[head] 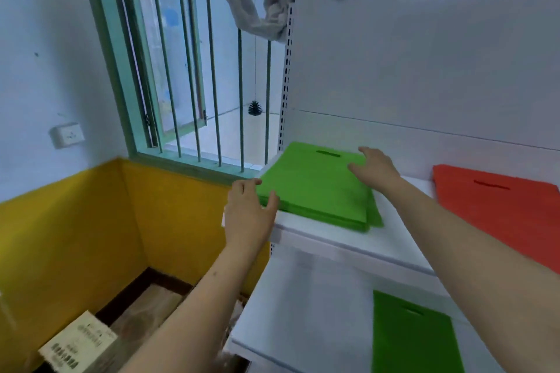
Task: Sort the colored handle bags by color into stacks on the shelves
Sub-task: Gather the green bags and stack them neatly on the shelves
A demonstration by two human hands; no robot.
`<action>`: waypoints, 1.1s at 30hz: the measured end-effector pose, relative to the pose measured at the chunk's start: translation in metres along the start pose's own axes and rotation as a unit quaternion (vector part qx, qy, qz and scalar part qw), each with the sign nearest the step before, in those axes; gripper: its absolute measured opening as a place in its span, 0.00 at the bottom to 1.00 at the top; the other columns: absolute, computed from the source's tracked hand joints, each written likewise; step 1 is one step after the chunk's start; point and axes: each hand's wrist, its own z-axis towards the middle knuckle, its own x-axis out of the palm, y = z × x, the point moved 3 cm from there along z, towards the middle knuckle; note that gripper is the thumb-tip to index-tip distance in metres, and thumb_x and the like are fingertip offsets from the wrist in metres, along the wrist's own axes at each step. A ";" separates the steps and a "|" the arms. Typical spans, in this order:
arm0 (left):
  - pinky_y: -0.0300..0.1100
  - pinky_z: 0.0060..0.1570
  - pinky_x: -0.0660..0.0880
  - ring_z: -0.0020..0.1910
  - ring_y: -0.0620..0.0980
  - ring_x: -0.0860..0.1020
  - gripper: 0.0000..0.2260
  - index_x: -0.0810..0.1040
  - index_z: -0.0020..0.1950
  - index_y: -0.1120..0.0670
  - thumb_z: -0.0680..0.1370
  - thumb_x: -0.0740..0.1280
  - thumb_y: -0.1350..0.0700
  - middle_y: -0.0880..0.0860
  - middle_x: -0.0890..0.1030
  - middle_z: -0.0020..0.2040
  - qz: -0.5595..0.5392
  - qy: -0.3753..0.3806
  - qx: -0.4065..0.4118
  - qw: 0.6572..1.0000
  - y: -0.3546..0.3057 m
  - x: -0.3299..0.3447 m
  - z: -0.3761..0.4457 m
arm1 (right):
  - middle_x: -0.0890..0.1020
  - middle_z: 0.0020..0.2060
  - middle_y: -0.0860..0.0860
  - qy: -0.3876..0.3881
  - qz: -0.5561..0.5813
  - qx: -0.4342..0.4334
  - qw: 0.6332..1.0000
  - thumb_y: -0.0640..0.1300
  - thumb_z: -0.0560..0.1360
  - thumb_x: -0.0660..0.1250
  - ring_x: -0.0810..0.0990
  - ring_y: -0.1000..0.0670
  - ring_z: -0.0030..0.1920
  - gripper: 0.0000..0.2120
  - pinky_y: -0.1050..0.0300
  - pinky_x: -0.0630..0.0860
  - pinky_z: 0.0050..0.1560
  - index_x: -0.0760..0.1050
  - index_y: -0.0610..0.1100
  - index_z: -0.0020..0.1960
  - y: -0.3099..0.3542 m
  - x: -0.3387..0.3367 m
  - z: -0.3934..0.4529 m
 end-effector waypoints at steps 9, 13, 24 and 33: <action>0.53 0.74 0.56 0.77 0.51 0.59 0.36 0.63 0.76 0.52 0.76 0.55 0.30 0.51 0.64 0.77 0.212 0.120 -0.016 0.970 0.010 0.063 0.062 | 0.59 0.76 0.43 0.063 -0.032 0.063 0.996 0.64 0.70 0.64 0.61 0.39 0.73 0.41 0.46 0.63 0.71 0.57 0.46 0.77 -0.042 0.046 0.076; 0.53 0.74 0.54 0.77 0.50 0.57 0.36 0.63 0.77 0.51 0.76 0.55 0.30 0.50 0.63 0.77 0.224 0.119 -0.015 0.967 0.012 0.068 0.062 | 0.51 0.78 0.44 0.068 -0.079 0.025 0.994 0.64 0.77 0.58 0.54 0.40 0.77 0.38 0.46 0.57 0.75 0.54 0.45 0.79 -0.053 0.065 0.089; 0.59 0.75 0.45 0.79 0.50 0.52 0.22 0.74 0.69 0.44 0.79 0.58 0.37 0.48 0.64 0.77 0.202 0.098 -0.015 0.974 0.006 0.067 0.060 | 0.79 0.62 0.45 -0.045 -0.119 -0.051 0.991 0.53 0.77 0.66 0.71 0.40 0.65 0.18 0.52 0.69 0.62 0.77 0.49 0.65 -0.042 0.049 0.077; 0.51 0.68 0.68 0.61 0.37 0.74 0.13 0.77 0.65 0.44 0.82 0.63 0.54 0.46 0.79 0.62 -0.056 -0.039 0.039 0.997 -0.008 0.045 0.041 | 0.79 0.47 0.48 -0.088 0.037 -0.136 0.986 0.55 0.78 0.63 0.77 0.44 0.50 0.12 0.51 0.73 0.47 0.77 0.48 0.52 -0.022 0.029 0.061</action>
